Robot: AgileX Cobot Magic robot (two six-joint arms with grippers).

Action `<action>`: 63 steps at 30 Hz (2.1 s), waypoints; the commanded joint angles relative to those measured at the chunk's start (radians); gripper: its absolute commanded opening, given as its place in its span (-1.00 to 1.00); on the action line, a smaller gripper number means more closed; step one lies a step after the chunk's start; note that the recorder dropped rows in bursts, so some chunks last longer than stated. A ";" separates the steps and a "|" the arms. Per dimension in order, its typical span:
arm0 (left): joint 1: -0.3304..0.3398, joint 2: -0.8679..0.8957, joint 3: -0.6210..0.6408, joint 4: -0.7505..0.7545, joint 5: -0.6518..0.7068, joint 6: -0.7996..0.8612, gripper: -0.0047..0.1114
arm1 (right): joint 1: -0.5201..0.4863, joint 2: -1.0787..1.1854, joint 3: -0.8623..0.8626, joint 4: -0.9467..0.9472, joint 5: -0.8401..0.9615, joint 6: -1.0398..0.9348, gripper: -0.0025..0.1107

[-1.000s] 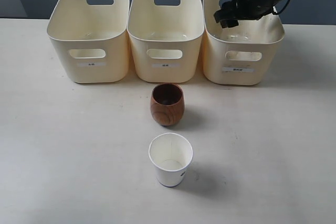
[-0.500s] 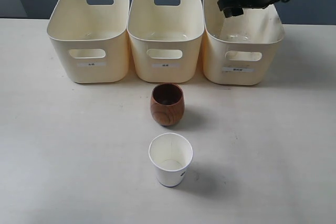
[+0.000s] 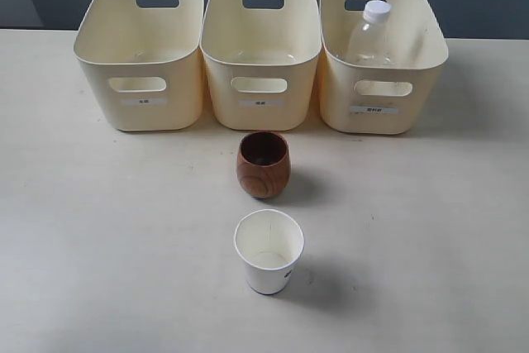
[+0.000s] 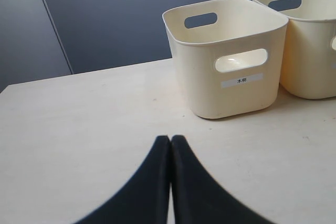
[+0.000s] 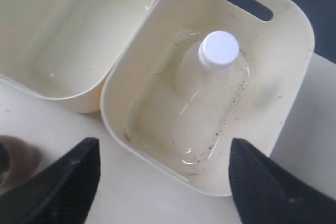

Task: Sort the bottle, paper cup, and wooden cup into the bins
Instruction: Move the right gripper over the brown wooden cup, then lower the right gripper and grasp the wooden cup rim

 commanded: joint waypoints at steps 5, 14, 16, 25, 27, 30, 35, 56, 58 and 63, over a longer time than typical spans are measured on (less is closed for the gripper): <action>-0.004 -0.005 0.001 0.000 0.002 -0.002 -0.92 | 0.191 -0.121 -0.006 0.074 0.192 -0.050 0.20; -0.004 -0.005 0.001 0.000 0.002 -0.002 -0.92 | 0.395 -0.006 -0.006 0.074 0.182 -0.054 0.20; -0.004 -0.005 0.001 0.000 0.002 -0.002 -0.92 | 0.416 0.059 -0.006 0.074 0.175 -0.072 0.20; -0.004 -0.005 0.001 0.000 0.002 -0.002 -0.92 | 0.435 0.250 -0.006 0.058 0.100 -0.125 0.20; -0.004 -0.005 0.001 0.000 0.002 -0.002 -0.92 | 0.435 0.273 -0.006 0.058 0.097 -0.135 0.20; -0.004 -0.005 0.001 0.000 0.002 -0.002 -0.92 | 0.435 0.297 -0.006 0.060 0.090 -0.142 0.20; -0.004 -0.005 0.001 0.000 0.002 -0.002 -0.92 | 0.435 0.332 -0.006 0.064 0.084 -0.144 0.20; -0.004 -0.005 0.001 0.000 0.002 -0.002 -0.92 | 0.435 0.383 -0.006 0.070 0.064 -0.157 0.14; -0.004 -0.005 0.001 0.000 0.002 -0.002 -0.92 | 0.435 0.383 -0.006 0.083 0.066 -0.157 0.14; -0.004 -0.005 0.001 0.000 0.002 -0.002 -0.92 | 0.435 0.383 -0.006 0.082 0.068 -0.159 0.14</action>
